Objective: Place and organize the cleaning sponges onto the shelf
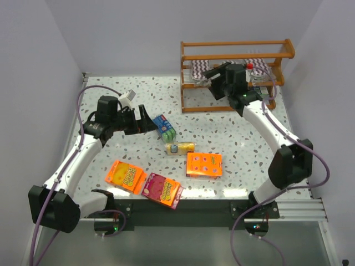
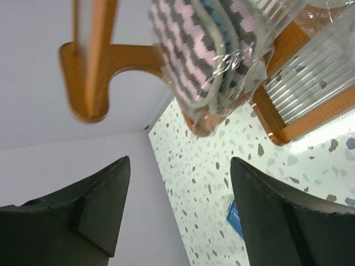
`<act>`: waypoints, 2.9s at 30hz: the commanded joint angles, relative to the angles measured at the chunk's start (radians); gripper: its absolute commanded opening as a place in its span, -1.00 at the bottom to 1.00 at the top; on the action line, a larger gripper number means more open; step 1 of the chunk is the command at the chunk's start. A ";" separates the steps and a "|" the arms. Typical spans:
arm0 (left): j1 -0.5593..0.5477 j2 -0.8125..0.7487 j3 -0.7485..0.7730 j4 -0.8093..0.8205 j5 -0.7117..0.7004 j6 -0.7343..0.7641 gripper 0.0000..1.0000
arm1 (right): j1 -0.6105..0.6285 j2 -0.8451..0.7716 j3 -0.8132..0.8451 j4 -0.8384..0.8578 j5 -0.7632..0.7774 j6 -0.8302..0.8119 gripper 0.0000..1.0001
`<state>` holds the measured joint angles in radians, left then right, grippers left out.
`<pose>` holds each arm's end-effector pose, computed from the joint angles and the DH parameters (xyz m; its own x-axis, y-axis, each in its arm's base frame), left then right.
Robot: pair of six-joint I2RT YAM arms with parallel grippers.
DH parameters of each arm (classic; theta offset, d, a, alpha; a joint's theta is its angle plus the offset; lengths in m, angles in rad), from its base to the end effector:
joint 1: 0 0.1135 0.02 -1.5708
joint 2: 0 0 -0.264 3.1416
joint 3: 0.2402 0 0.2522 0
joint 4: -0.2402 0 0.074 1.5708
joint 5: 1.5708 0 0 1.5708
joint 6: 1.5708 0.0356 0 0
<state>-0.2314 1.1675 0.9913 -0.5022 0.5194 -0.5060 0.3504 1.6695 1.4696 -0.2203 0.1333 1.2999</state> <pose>0.2390 -0.0745 0.3066 -0.8131 -0.2407 -0.5300 0.2071 0.7313 -0.6498 0.3752 0.1321 0.3418 -0.3205 0.8996 -0.2966 0.3086 0.3952 0.8652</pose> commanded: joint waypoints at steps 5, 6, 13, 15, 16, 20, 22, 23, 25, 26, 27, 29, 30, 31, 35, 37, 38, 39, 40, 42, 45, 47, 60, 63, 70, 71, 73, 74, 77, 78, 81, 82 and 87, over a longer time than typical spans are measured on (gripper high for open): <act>0.004 -0.028 0.015 0.050 0.022 -0.019 0.96 | -0.079 -0.247 -0.107 -0.137 -0.078 -0.178 -0.15; 0.004 -0.028 0.009 0.054 0.027 -0.022 0.96 | -0.105 -0.254 -0.112 -0.166 -0.078 -0.191 -0.84; 0.003 -0.026 0.004 0.060 0.033 -0.020 0.96 | -0.185 -0.160 -0.081 -0.315 -0.115 -0.333 -1.00; 0.004 -0.031 0.003 0.057 0.030 -0.022 0.96 | -0.189 -0.119 -0.080 -0.297 -0.109 -0.361 -1.00; 0.004 -0.032 0.001 0.054 0.028 -0.020 0.96 | -0.189 -0.103 -0.071 -0.292 -0.109 -0.375 -1.00; 0.004 -0.040 0.000 0.044 0.019 -0.017 0.96 | -0.192 -0.037 -0.020 -0.284 -0.077 -0.398 -1.00; 0.004 -0.040 -0.003 0.041 0.014 -0.017 0.96 | -0.192 0.002 0.018 -0.287 -0.041 -0.406 -1.00; 0.003 -0.042 -0.003 0.042 0.014 -0.019 0.96 | -0.194 0.018 0.032 -0.292 -0.034 -0.412 -1.00; 0.004 -0.042 -0.003 0.037 0.010 -0.019 0.96 | -0.202 0.067 0.081 -0.303 -0.024 -0.416 -1.00; 0.004 -0.040 -0.003 0.037 0.010 -0.019 0.96 | -0.205 0.082 0.099 -0.312 -0.021 -0.421 -1.00; 0.004 -0.042 -0.003 0.039 0.008 -0.019 0.96 | -0.209 0.114 0.116 -0.314 -0.020 -0.427 -1.00; 0.004 -0.038 -0.003 0.036 0.004 -0.020 0.96 | -0.215 0.147 0.170 -0.327 -0.024 -0.435 -1.00; 0.004 -0.038 -0.002 0.034 0.002 -0.020 0.96 | -0.220 0.169 0.190 -0.336 -0.027 -0.438 -1.00; 0.004 -0.040 -0.002 0.033 0.001 -0.020 0.96 | -0.220 0.203 0.231 -0.346 -0.029 -0.444 -1.00; 0.004 -0.040 -0.003 0.028 -0.005 -0.020 0.96 | -0.234 0.254 0.281 -0.360 -0.043 -0.455 -1.00; 0.004 -0.042 -0.003 0.027 -0.009 -0.022 0.96 | -0.240 0.266 0.296 -0.363 -0.044 -0.461 -1.00; 0.004 -0.040 -0.003 0.030 -0.009 -0.023 0.96 | -0.244 0.274 0.296 -0.360 -0.049 -0.464 -1.00; 0.004 -0.039 -0.005 0.031 -0.007 -0.025 0.96 | -0.249 0.276 0.297 -0.355 -0.054 -0.468 -1.00; 0.004 -0.040 -0.005 0.034 -0.006 -0.026 0.96 | -0.251 0.280 0.301 -0.356 -0.060 -0.476 -1.00; 0.004 -0.037 -0.005 0.036 -0.005 -0.031 0.96 | -0.263 0.280 0.299 -0.352 -0.101 -0.479 -1.00; 0.004 -0.038 -0.003 0.039 -0.002 -0.032 0.96 | -0.266 0.228 0.227 -0.314 -0.130 -0.490 -1.00; 0.004 -0.045 -0.003 0.039 -0.005 -0.034 0.96 | -0.266 0.184 0.180 -0.281 -0.216 -0.496 -1.00; 0.004 -0.016 -0.040 0.086 0.016 -0.039 0.97 | -0.128 -0.186 -0.206 -0.356 -0.382 -0.790 -0.13; 0.004 -0.006 -0.028 0.093 0.018 -0.039 0.96 | 0.051 -0.149 -0.134 -0.430 -0.251 -0.925 0.12; 0.006 -0.037 -0.016 0.050 -0.015 -0.025 0.97 | 0.232 -0.047 -0.042 -0.363 -0.153 -1.037 0.37; 0.006 -0.048 -0.017 0.045 -0.021 -0.023 0.97 | 0.261 -0.027 -0.025 -0.385 -0.143 -1.048 0.38; 0.006 -0.058 -0.019 0.033 -0.032 -0.022 0.97 | 0.278 0.016 0.017 -0.416 -0.136 -1.071 0.38; 0.006 -0.071 -0.022 0.030 -0.036 -0.022 0.97 | 0.300 0.018 0.017 -0.425 -0.136 -1.079 0.38; 0.004 -0.086 -0.042 0.028 -0.044 -0.023 0.97 | 0.337 -0.002 -0.009 -0.447 -0.109 -1.113 0.38; 0.006 -0.089 -0.045 0.030 -0.044 -0.023 0.98 | 0.347 -0.022 -0.029 -0.452 -0.109 -1.125 0.39; 0.007 -0.083 -0.060 0.036 -0.035 -0.023 0.98 | 0.398 -0.053 -0.083 -0.467 -0.071 -1.197 0.39; 0.007 -0.077 -0.060 0.040 -0.035 -0.023 0.98 | 0.410 -0.071 -0.101 -0.470 -0.057 -1.241 0.38; 0.007 -0.062 -0.059 0.054 -0.027 -0.022 0.98 | 0.444 -0.108 -0.187 -0.481 -0.015 -1.295 0.38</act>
<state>-0.2295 1.1004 0.9337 -0.4870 0.4889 -0.5385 0.7975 1.6146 1.3113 -0.6701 0.0608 0.0807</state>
